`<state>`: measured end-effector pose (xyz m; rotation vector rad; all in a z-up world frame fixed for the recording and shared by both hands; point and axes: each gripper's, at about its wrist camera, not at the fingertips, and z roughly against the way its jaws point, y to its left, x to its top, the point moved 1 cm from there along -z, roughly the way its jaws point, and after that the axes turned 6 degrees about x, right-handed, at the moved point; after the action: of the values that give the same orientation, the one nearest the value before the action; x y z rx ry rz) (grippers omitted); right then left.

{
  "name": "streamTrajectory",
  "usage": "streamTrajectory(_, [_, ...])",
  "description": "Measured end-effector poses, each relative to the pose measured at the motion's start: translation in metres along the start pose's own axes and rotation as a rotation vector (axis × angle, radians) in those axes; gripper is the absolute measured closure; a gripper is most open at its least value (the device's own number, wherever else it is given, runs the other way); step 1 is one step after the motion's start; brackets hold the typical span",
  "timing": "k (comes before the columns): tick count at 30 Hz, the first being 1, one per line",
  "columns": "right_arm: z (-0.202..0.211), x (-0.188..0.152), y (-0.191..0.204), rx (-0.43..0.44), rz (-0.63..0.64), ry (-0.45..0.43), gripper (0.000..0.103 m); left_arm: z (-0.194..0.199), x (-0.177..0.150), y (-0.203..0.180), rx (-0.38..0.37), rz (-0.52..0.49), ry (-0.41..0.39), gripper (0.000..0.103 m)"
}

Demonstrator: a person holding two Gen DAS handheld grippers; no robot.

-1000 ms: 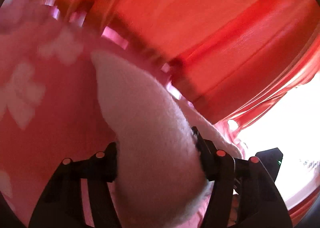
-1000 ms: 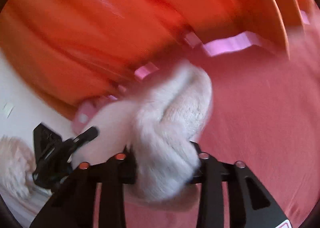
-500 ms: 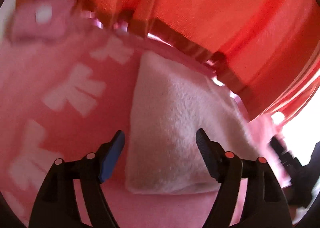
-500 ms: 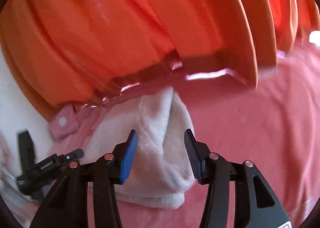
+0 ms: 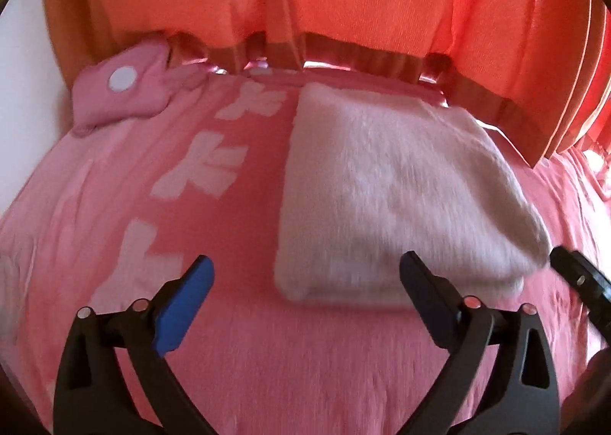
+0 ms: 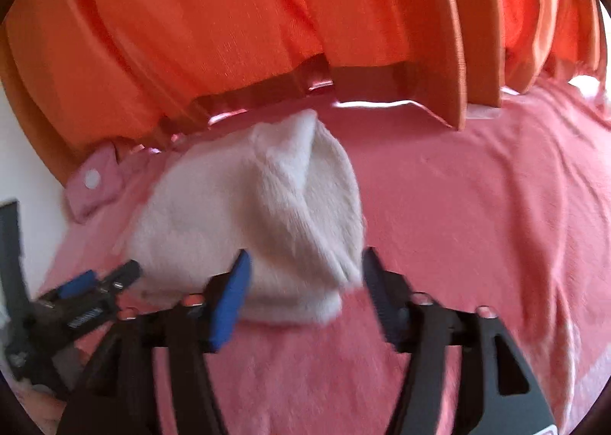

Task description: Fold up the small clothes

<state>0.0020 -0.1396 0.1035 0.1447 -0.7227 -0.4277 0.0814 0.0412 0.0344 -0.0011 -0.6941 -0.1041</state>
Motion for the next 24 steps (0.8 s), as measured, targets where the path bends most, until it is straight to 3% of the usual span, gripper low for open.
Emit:
streamTrajectory(5, [-0.002,-0.04,-0.001,-0.071,0.01,0.023,0.023,0.0,-0.04,0.002,0.033,0.013,0.041,0.007])
streamTrajectory(9, [-0.005,-0.056,0.004,-0.102,0.053,0.026,0.023,-0.002,-0.058,-0.003,0.09,-0.019,0.016,0.007])
streamTrajectory(12, [-0.006,-0.065,0.01,-0.121,0.094,0.009,0.023,0.0,-0.063,-0.003,0.107,-0.012,-0.023,0.007])
streamTrajectory(24, [-0.018,-0.082,0.036,-0.137,0.196,0.003,0.021,-0.013,-0.073,-0.014,0.123,-0.021,-0.039,0.007])
